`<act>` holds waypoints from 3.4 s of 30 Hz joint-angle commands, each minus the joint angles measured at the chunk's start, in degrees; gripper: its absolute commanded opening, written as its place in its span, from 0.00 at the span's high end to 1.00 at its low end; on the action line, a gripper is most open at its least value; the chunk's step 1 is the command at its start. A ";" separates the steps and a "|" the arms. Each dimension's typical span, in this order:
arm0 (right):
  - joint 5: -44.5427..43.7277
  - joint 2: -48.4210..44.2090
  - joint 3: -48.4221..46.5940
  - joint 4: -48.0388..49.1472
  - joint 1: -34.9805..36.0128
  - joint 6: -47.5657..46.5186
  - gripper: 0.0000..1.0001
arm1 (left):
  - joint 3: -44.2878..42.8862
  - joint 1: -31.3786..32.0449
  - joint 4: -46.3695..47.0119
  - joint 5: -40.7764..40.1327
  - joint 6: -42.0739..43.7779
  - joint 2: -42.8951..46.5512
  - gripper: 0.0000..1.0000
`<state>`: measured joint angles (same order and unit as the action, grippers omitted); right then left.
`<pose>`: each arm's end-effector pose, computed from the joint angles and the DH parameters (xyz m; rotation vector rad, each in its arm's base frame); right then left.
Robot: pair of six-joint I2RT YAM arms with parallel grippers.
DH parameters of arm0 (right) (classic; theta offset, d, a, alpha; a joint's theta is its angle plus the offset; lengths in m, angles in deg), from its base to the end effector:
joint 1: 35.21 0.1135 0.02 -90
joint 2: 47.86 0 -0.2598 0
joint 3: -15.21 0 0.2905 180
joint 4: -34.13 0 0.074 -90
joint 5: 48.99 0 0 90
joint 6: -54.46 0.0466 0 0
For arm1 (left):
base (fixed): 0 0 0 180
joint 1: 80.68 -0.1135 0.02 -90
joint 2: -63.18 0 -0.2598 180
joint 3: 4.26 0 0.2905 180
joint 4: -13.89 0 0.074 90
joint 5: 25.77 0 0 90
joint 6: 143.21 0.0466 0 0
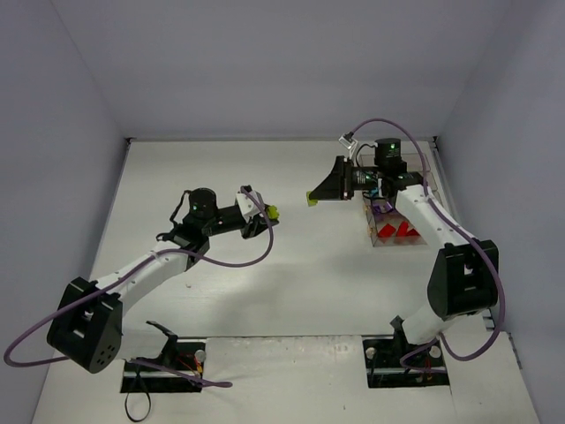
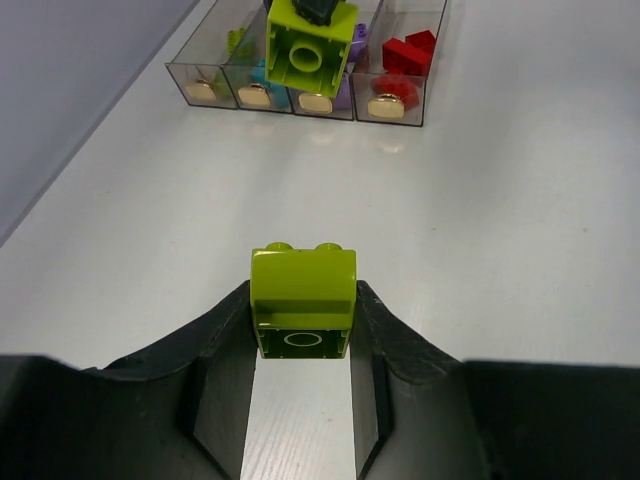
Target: Sort the legos into containers by color
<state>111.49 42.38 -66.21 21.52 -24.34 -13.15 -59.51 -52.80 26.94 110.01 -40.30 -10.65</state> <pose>0.3762 0.1170 0.2960 -0.6772 1.8648 1.5587 0.2752 -0.1834 0.2602 1.1301 1.2833 -0.8572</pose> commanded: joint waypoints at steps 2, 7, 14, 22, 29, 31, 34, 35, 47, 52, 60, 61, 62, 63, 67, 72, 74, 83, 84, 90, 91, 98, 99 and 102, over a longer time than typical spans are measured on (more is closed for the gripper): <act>-3.22 -2.78 -0.29 1.66 -4.34 -2.35 1.00 | -1.49 -0.19 6.32 -0.34 -2.61 1.84 1.00; -26.67 -1.56 -4.32 1.66 -10.61 -2.35 1.00 | -0.27 -0.02 8.78 -3.24 -10.51 2.45 1.00; -55.42 5.72 -12.41 3.32 -13.16 -6.30 1.00 | 3.25 0.33 5.81 -9.21 -17.39 7.72 1.00; -61.77 18.99 -23.04 4.12 -13.95 -12.19 0.98 | 4.39 0.51 -3.26 -14.66 -21.96 13.61 1.00; -63.97 25.77 -26.65 4.12 -14.04 -13.16 0.77 | 5.19 0.60 -4.67 -15.28 -23.98 15.11 1.00; -64.50 27.36 -27.10 4.12 -14.04 -13.77 0.75 | 5.19 0.60 -4.84 -15.63 -24.07 15.20 1.00; -64.33 28.59 -28.24 4.12 -14.04 -14.39 0.69 | 4.75 0.69 -5.37 -15.90 -23.72 15.20 1.00; -64.41 28.85 -28.68 4.12 -14.04 -14.66 0.67 | 4.57 0.60 -5.55 -16.07 -23.54 15.11 1.00; -55.75 23.68 -26.58 1.57 -14.04 -16.42 0.37 | 2.99 0.69 -4.67 -14.50 -20.74 12.65 1.00; -40.44 14.91 -21.57 1.22 -12.11 -12.29 0.40 | 1.67 0.69 -4.32 -13.00 -14.33 11.07 1.00; -23.99 3.99 -13.22 -2.30 -1.06 -9.48 0.39 | -2.98 0.60 -3.79 -10.45 -3.43 7.47 1.00; -22.94 2.16 -11.30 -2.30 0.45 -9.04 0.39 | -4.03 0.69 -3.96 -9.66 -2.81 6.59 1.00; -22.93 1.18 -10.49 -2.30 2.03 -8.60 0.39 | -4.56 0.69 -3.88 -9.13 -2.28 6.24 1.00; -22.93 -0.40 -9.70 -2.30 5.00 -8.25 0.39 | -5.00 0.60 -3.88 -8.87 -1.58 5.71 1.00; -23.28 -3.31 -7.41 -2.04 10.83 -7.28 0.39 | -6.94 0.69 -3.79 -7.55 -0.51 3.87 1.00; -23.98 -5.51 -7.67 -1.51 14.26 -6.22 0.42 | -8.00 0.69 -4.14 -6.49 0.54 3.33 1.00; -25.03 -5.60 -7.67 -1.60 15.14 -5.87 0.45 | -8.17 0.69 -4.14 -6.23 0.63 3.42 1.00; -27.06 -4.37 -7.67 -0.98 19.00 -4.64 0.51 | -8.35 0.77 -4.58 -6.14 0.45 3.95 1.00; -27.32 -4.28 -7.85 -0.98 19.18 -4.46 0.51 | -8.35 0.86 -4.58 -6.14 0.54 3.86 1.00; -29.34 -3.58 -8.46 -0.37 20.24 -3.50 0.50 | -8.52 1.30 -4.84 -6.14 0.28 3.42 1.00; -29.87 -3.49 -8.46 -0.28 20.33 -3.50 0.50 | -8.44 1.48 -4.76 -6.14 0.19 3.33 1.00; -31.28 -1.65 -8.81 -0.37 21.21 -2.71 0.53 | -8.61 2.27 -4.41 -6.40 0.28 3.16 1.00; -31.28 -1.47 -8.82 -0.28 21.64 -2.62 0.55 | -8.44 2.27 -4.32 -6.49 0.36 3.16 1.00; -31.28 -0.94 -9.08 -0.19 22.26 -2.62 0.57 | -8.61 2.44 -4.32 -6.93 0.45 2.89 1.00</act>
<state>80.62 41.33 -73.10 17.79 -3.11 -16.19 -64.41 -50.72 18.51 101.90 -41.20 -8.22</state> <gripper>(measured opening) 0.433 0.308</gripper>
